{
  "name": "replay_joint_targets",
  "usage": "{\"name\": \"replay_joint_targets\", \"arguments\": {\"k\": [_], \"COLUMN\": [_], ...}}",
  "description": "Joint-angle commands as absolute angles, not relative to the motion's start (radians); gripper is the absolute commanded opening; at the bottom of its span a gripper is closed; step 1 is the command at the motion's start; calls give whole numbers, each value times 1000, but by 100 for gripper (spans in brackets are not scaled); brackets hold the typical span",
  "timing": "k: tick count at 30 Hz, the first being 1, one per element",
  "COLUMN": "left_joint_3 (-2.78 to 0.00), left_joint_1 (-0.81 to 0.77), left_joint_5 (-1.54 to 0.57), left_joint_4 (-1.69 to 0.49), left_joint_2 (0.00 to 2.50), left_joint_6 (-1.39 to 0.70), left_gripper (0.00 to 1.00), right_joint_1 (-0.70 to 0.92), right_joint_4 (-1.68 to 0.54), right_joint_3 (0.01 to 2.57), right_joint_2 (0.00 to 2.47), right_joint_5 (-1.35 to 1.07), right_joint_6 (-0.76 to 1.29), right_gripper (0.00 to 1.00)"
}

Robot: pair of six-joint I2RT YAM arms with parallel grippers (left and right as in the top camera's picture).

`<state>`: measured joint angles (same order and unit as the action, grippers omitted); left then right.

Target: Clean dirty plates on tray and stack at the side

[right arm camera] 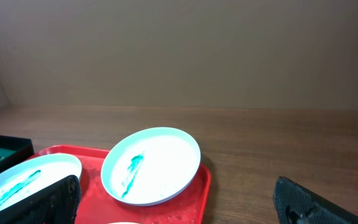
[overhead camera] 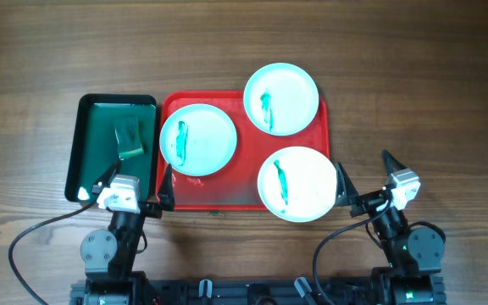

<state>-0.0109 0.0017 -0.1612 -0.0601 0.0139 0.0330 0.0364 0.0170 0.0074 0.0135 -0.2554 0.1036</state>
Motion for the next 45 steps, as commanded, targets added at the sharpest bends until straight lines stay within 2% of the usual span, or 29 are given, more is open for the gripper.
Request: {"name": "replay_joint_targets", "arguments": {"k": [1, 11, 16, 24, 29, 35, 40, 45], "left_joint_3": [-6, -6, -6, -89, -276, -600, -923, -1229], "left_joint_1": [-2, -2, -3, -2, -2, -3, -2, -2], "left_joint_5": [-151, -154, -246, -245, -242, -207, -161, -137], "left_joint_4": [-64, -63, -19, -38, -183, -371, -650, -928], "left_joint_2": [7, 7, 7, 64, 250, 564, 877, 1174], "left_joint_6": [49, 43, 36, -65, -64, -64, -60, -60], "left_gripper": [100, 100, 100, 100, 100, 100, 100, 100], "right_joint_1": [38, 38, 38, 38, 38, 38, 38, 38], "right_joint_4": [24, 23, 54, 66, 65, 17, -188, -506], "right_joint_3": [5, 5, 6, 75, 200, 426, 668, 974], "right_joint_2": [14, 14, 14, 46, 189, 492, 772, 1046], "right_joint_5": [-271, -237, -249, -311, -340, -443, -475, -495], "right_joint_6": [107, 106, 108, 78, 78, 52, 47, -2], "right_gripper": [100, 100, 100, 100, 100, 100, 100, 100]}}
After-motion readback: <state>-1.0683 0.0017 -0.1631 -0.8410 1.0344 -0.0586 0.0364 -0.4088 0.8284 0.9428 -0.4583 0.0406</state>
